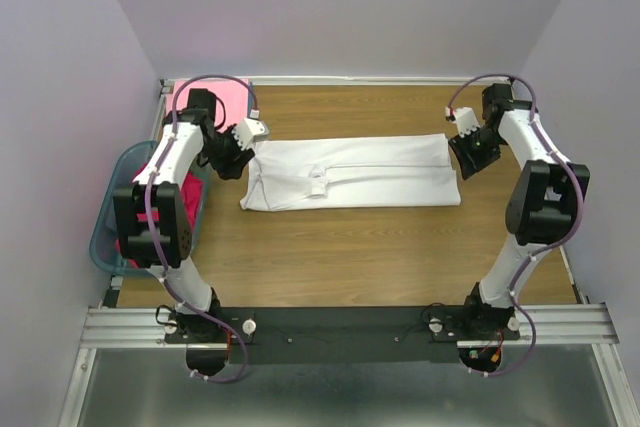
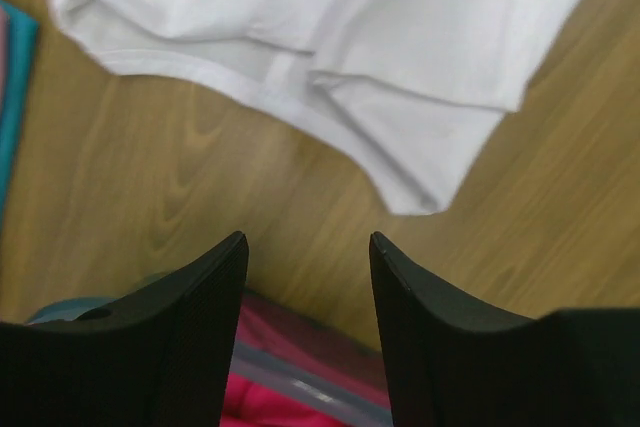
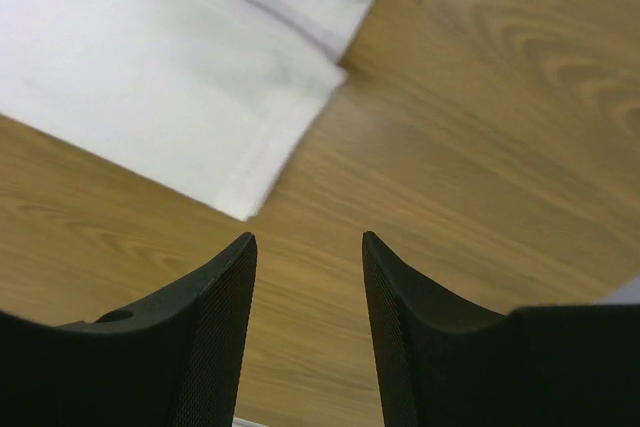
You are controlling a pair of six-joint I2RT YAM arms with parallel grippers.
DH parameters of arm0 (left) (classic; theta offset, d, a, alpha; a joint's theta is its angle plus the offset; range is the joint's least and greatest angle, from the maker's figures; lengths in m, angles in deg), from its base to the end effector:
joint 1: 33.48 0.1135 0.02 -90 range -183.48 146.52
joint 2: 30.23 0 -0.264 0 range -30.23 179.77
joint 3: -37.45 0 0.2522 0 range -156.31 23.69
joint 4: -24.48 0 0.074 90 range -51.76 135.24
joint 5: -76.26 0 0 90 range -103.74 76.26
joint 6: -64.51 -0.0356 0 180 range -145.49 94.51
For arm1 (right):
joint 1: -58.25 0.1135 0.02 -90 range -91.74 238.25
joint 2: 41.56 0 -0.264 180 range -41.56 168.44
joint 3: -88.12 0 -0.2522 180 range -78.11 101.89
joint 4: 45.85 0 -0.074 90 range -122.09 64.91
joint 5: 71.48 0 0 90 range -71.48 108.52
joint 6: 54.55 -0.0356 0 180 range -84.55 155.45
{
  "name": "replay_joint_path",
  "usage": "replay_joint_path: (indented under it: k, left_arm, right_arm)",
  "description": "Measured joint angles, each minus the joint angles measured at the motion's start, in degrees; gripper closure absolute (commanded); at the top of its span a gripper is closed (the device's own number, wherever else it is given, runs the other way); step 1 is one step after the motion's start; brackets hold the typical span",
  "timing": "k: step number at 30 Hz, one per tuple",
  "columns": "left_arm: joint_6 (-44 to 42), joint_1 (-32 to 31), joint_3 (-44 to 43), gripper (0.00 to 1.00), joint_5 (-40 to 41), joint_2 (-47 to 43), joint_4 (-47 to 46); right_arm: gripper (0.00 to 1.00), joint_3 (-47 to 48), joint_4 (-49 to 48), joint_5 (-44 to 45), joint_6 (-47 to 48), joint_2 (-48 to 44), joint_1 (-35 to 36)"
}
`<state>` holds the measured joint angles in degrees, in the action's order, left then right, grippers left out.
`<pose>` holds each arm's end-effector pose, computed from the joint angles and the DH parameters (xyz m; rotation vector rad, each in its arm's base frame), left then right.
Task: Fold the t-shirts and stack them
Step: Fold the tshirt
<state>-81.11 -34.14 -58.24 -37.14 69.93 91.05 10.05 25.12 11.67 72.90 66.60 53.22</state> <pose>0.3525 -0.0182 0.2528 1.3305 2.2933 -0.2827 0.3761 -0.0288 0.2304 -0.8254 2.7698 0.0438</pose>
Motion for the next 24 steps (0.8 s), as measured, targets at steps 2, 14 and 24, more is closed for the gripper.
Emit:
replay_joint_path:
  k: [2,14,24]
  left_arm:
    - [2.84,-0.02,3.13,0.39,-3.04,-1.46,-0.13]
    - [16.37,-0.46,15.06,0.53,-8.17,1.38,-9.09]
    - [20.13,-0.46,18.03,0.89,-6.99,2.93,-14.38]
  right_arm:
    - [0.46,-1.03,1.29,-3.02,-2.47,-0.22,-0.76]
    - [0.47,-9.07,1.55,-11.13,-13.27,2.45,-0.33]
    - [0.62,-11.41,-1.46,-8.07,-16.65,4.0,-0.33]
